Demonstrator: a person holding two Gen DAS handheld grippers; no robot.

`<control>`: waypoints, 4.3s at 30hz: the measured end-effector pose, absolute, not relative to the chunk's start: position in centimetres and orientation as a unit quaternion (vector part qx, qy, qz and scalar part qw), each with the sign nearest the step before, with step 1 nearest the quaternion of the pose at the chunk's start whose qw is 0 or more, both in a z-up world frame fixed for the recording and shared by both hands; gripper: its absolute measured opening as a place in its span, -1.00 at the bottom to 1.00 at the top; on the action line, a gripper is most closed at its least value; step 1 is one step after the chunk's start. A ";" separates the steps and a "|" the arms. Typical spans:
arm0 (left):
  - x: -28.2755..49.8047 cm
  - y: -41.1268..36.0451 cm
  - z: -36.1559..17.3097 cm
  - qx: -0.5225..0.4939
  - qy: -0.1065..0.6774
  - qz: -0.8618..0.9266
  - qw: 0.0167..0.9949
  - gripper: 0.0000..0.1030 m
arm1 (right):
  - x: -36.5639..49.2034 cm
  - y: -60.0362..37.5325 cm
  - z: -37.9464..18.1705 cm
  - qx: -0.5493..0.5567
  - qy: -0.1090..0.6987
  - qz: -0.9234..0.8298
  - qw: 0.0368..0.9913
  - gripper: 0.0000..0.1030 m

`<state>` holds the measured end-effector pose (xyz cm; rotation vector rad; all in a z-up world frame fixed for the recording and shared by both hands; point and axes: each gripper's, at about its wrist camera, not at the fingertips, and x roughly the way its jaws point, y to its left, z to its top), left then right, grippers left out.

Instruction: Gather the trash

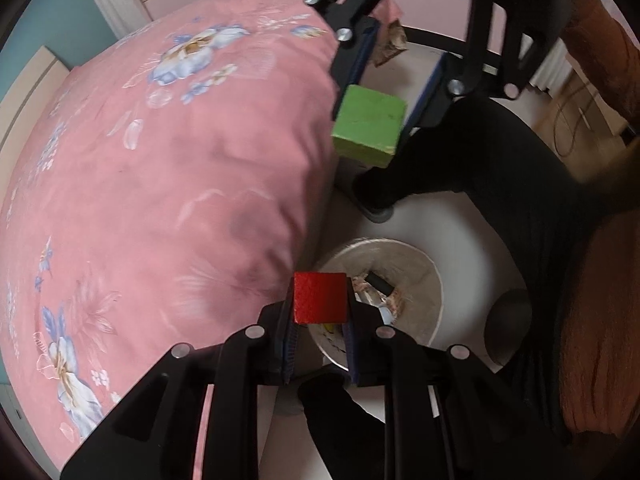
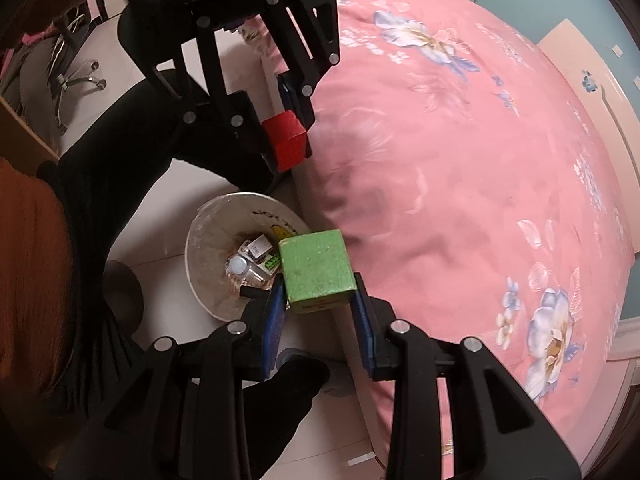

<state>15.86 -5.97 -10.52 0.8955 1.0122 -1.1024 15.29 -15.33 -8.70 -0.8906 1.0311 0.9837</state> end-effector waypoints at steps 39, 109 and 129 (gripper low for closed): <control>12.3 -4.9 -22.1 0.354 0.516 -0.515 0.586 -0.57 | 12.2 -10.5 -21.2 -0.367 0.524 0.491 0.591 -0.36; 11.2 -2.5 -11.9 0.163 0.507 -0.299 0.792 0.93 | 9.3 -18.1 -10.0 -0.116 0.492 0.191 0.842 0.87; 3.5 0.6 -5.2 0.004 0.438 -0.013 0.899 0.93 | -1.6 -19.4 -2.2 0.063 0.411 -0.050 0.908 0.87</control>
